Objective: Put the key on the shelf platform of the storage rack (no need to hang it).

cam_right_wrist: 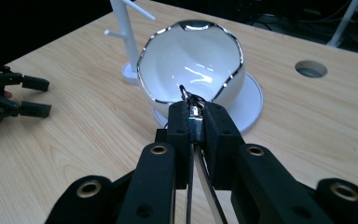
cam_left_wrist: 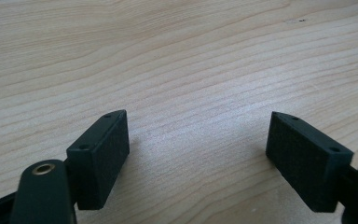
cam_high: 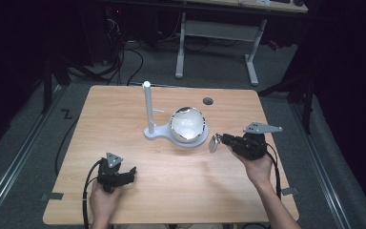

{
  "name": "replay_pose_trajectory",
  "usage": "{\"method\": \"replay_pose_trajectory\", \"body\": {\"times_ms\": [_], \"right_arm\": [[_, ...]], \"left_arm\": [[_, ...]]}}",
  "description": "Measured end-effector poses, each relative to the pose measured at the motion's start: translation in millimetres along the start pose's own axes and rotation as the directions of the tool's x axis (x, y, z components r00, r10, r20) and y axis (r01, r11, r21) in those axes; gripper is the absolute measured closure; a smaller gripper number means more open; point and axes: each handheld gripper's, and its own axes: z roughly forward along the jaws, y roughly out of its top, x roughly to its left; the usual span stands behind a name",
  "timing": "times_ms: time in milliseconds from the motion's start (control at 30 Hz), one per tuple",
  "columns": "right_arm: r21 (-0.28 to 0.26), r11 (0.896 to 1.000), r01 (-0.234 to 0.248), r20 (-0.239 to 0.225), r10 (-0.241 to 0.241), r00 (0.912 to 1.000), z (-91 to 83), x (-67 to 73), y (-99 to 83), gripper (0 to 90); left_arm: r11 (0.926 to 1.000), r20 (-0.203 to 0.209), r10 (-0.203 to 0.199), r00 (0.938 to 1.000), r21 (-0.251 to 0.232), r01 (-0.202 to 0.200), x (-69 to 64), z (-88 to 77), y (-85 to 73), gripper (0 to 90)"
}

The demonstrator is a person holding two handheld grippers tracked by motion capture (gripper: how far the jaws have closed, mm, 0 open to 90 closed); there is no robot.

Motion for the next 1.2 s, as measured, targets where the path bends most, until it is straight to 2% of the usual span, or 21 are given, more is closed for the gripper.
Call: {"method": "replay_pose_trajectory", "body": {"times_ms": [233, 533, 767, 1033, 1200], "right_arm": [[-0.004, 1.000, 0.006, -0.030, -0.006, 0.9995, 10.6, 3.2, 16.4, 82.2], [-0.006, 1.000, 0.004, -0.043, -0.005, 0.9990, 21.0, 3.0, 29.3, 82.2], [-0.004, 1.000, -0.005, -0.045, 0.005, 0.9990, 25.0, 1.1, 33.8, 82.2], [-0.008, 1.000, 0.016, -0.042, -0.016, 0.9990, 29.0, 3.3, 47.0, 82.2], [0.007, 1.000, 0.015, -0.044, -0.015, 0.9989, 36.9, 2.3, 52.1, 82.1]], "left_arm": [[1.0000, 0.000, 0.000, 1.0000, 0.000, 0.000, 0.0, 0.0, 0.0, 21.6], [1.0000, 0.001, 0.000, 1.0000, 0.000, 0.000, 0.1, 0.0, 0.0, 21.6], [1.0000, 0.001, -0.001, 1.0000, 0.000, 0.001, 0.1, 0.0, 0.0, 21.6], [1.0000, 0.002, -0.002, 1.0000, -0.001, 0.002, 0.3, -0.1, 0.0, 21.6], [1.0000, 0.003, -0.003, 1.0000, -0.002, 0.003, 0.3, 0.0, -0.1, 21.6]]}}
